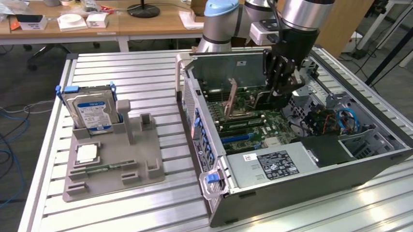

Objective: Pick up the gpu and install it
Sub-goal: 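Insert the gpu into the slot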

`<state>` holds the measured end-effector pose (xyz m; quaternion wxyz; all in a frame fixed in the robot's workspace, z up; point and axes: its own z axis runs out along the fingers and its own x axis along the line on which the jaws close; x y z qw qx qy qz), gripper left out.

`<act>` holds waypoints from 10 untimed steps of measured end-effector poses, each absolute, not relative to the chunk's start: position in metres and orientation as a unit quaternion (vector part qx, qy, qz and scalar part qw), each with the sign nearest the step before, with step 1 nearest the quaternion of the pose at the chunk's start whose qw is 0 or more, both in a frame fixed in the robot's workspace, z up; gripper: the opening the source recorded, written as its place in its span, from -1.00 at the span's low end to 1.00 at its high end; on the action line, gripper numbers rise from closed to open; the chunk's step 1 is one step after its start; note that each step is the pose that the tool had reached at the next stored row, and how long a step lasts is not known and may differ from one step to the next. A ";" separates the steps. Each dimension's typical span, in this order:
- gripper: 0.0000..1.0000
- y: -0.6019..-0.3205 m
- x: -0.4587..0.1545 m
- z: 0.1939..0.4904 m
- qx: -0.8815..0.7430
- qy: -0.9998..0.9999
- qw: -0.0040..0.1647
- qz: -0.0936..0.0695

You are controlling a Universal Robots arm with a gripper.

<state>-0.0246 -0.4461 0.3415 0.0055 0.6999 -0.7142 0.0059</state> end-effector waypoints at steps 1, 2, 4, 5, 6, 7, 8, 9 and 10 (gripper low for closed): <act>-0.48 -0.446 -0.025 0.341 0.700 -0.714 0.005 0.006; -0.48 -0.446 -0.025 0.341 0.700 -0.714 0.006 0.006; -0.48 -0.446 -0.025 0.340 0.700 -0.714 0.006 0.006; -0.48 -0.446 -0.025 0.339 0.700 -0.714 0.005 0.006; -0.48 -0.446 -0.025 0.339 0.700 -0.714 0.006 0.006; -0.48 -0.446 -0.025 0.339 0.700 -0.714 0.006 0.006; -0.48 -0.446 -0.025 0.339 0.700 -0.714 0.006 0.006; -0.48 -0.446 -0.025 0.338 0.700 -0.714 0.006 0.006; -0.48 -0.446 -0.025 0.338 0.700 -0.714 0.006 0.006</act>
